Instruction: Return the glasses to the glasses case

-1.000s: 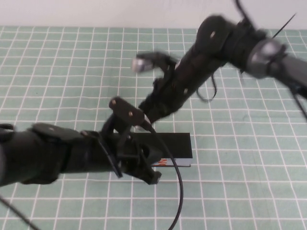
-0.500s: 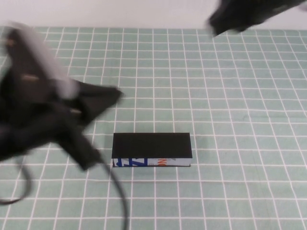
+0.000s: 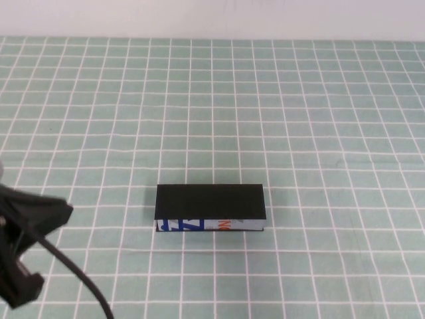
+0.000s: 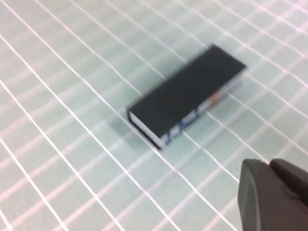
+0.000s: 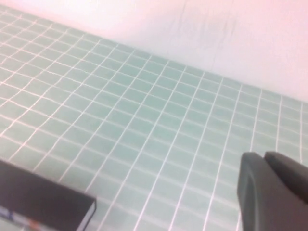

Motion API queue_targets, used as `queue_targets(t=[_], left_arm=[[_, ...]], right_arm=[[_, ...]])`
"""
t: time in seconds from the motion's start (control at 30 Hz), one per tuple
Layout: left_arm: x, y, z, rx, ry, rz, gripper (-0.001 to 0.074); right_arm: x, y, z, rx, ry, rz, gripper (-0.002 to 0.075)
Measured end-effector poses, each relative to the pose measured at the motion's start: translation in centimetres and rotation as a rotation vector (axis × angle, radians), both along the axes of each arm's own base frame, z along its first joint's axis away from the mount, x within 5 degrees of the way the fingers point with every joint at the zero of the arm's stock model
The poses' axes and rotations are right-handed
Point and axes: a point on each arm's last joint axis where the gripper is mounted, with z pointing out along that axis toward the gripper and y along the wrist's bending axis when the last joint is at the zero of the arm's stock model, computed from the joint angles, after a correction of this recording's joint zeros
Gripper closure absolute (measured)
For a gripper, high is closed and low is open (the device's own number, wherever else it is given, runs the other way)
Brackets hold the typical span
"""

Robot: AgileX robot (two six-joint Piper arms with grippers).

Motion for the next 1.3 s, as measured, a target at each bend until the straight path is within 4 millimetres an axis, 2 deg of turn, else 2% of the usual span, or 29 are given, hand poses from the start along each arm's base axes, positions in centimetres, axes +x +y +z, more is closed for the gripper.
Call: queue_targets(t=[0.07,0.23,0.33,0.43,0.67,1.3], left_arm=[[-0.3,0.0,-0.1,-0.001,0.019,-0.004,0.0737],[-0.7,0.1,0.2,-0.033,0.009,0.009,0.0737],[-0.6,0.1,0.3,-0.05,0.002,0.02,0.0737],[-0.5,0.0,0.4,-0.067,0.001,0.023,0.0737],[-0.5,0.0,0.4,-0.074,0.002,0.025,0.0737],[-0.5,0.0,0.4,-0.075,0.003,0.026,0.0737]], right_arm=[[-2.8,-0.7,-2.1,0.02,-0.022,-0.008,0.0737],[-8.2,-1.9,-7.7,0.049,-0.04,-0.008,0.0737],[-10.4,-2.4,-10.3,0.058,-0.069,-0.007,0.0737],[-11.8,-2.7,-12.0,0.068,-0.111,-0.006,0.0737],[-13.6,-3.0,-12.8,0.087,-0.163,0.011,0.0737],[-13.7,-2.9,-13.0,0.083,-0.145,0.017,0.0737]])
